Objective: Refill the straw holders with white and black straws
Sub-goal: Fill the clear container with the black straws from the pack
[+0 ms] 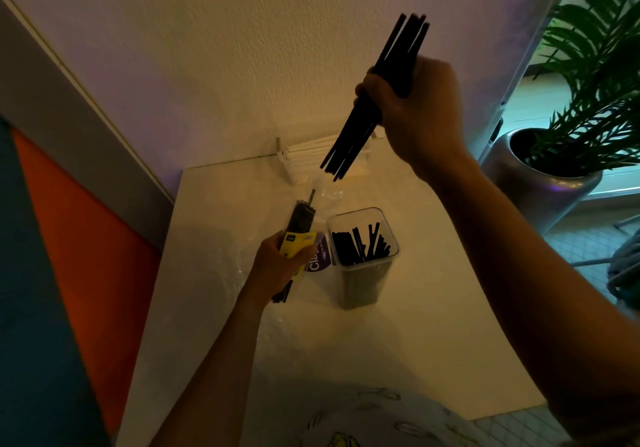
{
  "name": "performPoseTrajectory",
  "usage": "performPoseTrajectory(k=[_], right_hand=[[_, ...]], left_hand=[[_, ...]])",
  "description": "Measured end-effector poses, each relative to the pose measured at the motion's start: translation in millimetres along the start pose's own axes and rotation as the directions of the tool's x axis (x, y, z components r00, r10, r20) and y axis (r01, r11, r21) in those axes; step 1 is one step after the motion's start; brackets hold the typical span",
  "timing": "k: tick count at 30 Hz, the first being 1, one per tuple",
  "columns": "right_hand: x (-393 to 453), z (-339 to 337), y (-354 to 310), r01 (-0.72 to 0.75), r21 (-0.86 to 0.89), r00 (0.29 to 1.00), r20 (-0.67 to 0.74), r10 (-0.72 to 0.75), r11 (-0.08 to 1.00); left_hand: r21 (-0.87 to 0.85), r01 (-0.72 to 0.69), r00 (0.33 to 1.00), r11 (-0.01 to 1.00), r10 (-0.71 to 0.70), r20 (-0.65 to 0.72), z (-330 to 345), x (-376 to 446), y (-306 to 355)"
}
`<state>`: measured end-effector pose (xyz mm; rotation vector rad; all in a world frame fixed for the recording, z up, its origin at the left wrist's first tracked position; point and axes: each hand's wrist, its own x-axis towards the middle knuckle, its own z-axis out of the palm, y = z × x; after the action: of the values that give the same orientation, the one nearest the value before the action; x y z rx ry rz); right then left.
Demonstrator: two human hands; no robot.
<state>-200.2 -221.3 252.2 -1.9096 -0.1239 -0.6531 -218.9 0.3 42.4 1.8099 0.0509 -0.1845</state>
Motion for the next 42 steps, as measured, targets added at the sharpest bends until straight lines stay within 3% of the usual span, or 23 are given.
performPoseTrajectory(k=[4, 8, 12, 27, 33, 35, 39, 42], right_hand=[[4.2, -8.7, -6.9, 0.035, -0.106, 0.999, 0.001, -0.036, 0.994], [-5.9, -5.0, 19.7, -0.075, -0.245, 0.987, 0.118, 0.107, 0.967], [-28.2, 11.7, 60.9, -0.169, -0.356, 0.961, 0.148, 0.235, 0.919], [-89.3, 30.1, 104.7, -0.308, -0.412, 0.847, 0.293, 0.444, 0.858], [-84.9, 28.7, 103.8, -0.189, -0.454, 0.824, 0.409, 0.392, 0.871], [-81.9, 28.0, 99.7, -0.131, -0.459, 0.857, 0.392, 0.333, 0.879], [-74.9, 29.1, 85.4, -0.023, -0.356, 0.968, 0.227, 0.11, 0.934], [-66.4, 33.9, 75.8, 0.006, -0.26, 0.966, 0.253, 0.062, 0.966]], left_hand=[[0.043, -0.008, 0.998, 0.999, 0.01, -0.058, -3.1, 1.1, -10.6], [0.013, 0.025, 0.994, 1.0, -0.024, -0.109, -3.9, 0.7, -13.1], [-0.006, 0.026, 0.994, 1.0, -0.027, -0.11, -1.0, 0.3, -10.5], [-0.008, 0.014, 0.998, 1.0, -0.015, -0.065, 4.6, -1.0, -4.8], [-0.013, 0.02, 0.999, 1.0, -0.02, -0.032, 5.9, 0.9, -1.0], [-0.011, 0.018, 0.999, 1.0, -0.018, -0.034, 6.3, 1.5, 0.7], [-0.005, -0.004, 1.0, 1.0, 0.004, -0.025, 7.1, 0.9, 5.1], [0.022, -0.012, 1.0, 1.0, 0.013, -0.012, 8.3, 1.7, 7.1]])
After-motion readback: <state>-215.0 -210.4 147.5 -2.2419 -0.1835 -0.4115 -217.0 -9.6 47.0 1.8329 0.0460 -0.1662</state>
